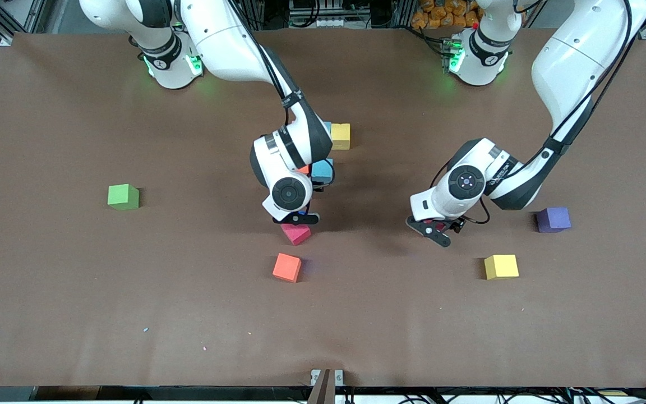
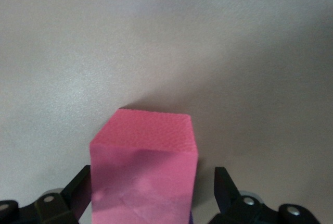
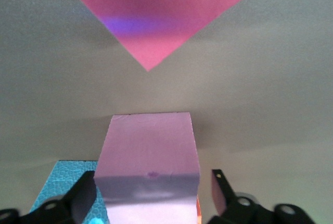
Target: Arrange 11 blocks into digit 3
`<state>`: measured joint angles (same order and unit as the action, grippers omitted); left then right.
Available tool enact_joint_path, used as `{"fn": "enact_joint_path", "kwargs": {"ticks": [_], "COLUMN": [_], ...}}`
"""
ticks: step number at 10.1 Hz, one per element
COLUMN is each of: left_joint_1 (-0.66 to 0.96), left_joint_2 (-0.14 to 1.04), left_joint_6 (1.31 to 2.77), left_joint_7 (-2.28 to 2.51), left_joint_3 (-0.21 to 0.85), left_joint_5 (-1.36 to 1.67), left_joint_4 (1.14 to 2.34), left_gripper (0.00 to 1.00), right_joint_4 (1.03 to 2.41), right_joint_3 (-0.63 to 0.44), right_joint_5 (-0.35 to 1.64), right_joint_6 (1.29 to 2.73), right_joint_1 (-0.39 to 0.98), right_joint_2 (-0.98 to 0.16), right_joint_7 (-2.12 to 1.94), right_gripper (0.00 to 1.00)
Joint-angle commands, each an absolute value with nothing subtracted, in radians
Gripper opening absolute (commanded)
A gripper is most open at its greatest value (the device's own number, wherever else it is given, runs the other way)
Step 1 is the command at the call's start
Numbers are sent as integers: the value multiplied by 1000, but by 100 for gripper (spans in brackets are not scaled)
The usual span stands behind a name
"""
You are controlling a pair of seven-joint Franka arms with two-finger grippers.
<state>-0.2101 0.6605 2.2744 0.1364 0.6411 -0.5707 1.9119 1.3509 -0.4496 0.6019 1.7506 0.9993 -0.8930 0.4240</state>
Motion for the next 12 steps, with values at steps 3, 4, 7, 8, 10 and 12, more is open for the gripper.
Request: {"fn": "enact_joint_path", "kwargs": {"ticks": [3,4,7,8,10,12], "left_joint_1": [-207,-207,-158,-134,-111,-52], "left_joint_2": [663,663,664,663,657,653], "left_joint_6": [2286,2284,2284,2281,2281,2279], "left_joint_7": [185,189,338,445,709,974], "left_joint_3": [644,644,644,646,655,655], "left_joint_5": [-611,-611,-595,-592,-591,-591], "left_joint_4": [1895,1876,1824,1812,1813,1812], "left_gripper": [30,18,12,12,11,3], "right_joint_4": [1280,1261,1206,1180,1164,1166], "right_joint_3": [-453,-453,-472,-476,-476,-469], "right_joint_5": [594,595,591,585,501,378], "right_joint_6": [1703,1680,1664,1670,1759,1830], "right_joint_1": [968,954,951,953,959,969], "right_joint_2": [-884,-884,-882,-885,-890,-893], "right_joint_7": [439,439,472,498,499,433], "right_gripper": [100,100,100,100,100,100]}}
